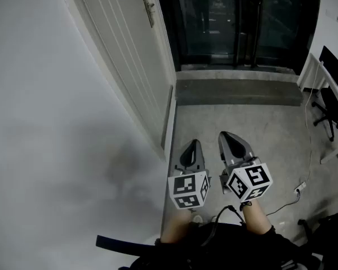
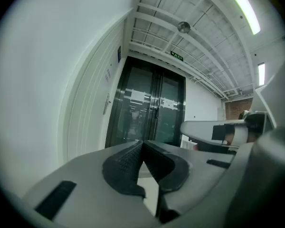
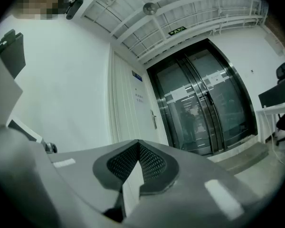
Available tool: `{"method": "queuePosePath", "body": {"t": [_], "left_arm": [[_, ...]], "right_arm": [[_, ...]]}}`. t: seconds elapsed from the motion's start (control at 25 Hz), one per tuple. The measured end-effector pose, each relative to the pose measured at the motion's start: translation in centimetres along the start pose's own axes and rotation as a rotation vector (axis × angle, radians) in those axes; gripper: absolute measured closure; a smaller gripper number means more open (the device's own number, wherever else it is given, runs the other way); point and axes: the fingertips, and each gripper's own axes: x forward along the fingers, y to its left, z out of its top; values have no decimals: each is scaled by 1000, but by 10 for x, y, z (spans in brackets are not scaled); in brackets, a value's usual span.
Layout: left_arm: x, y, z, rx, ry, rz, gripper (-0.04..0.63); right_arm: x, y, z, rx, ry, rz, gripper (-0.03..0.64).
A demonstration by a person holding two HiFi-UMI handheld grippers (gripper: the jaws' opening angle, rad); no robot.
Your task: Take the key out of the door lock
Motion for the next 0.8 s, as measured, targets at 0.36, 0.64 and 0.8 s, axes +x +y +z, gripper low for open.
{"method": "queuePosePath", "body": {"t": [0.36,0.64,0.8], "left_arm": [[3,-5,2,1,5,-9,595],[4,-8,1,3,7,-28,595],[5,-6,0,-2,11,-44,595]], "right_arm": [[-1,-5,4,-1,-1,-12,617],[-4,-8,4,8,-14,-27,617],[-4,-9,4,17,-27,-54,617]]}}
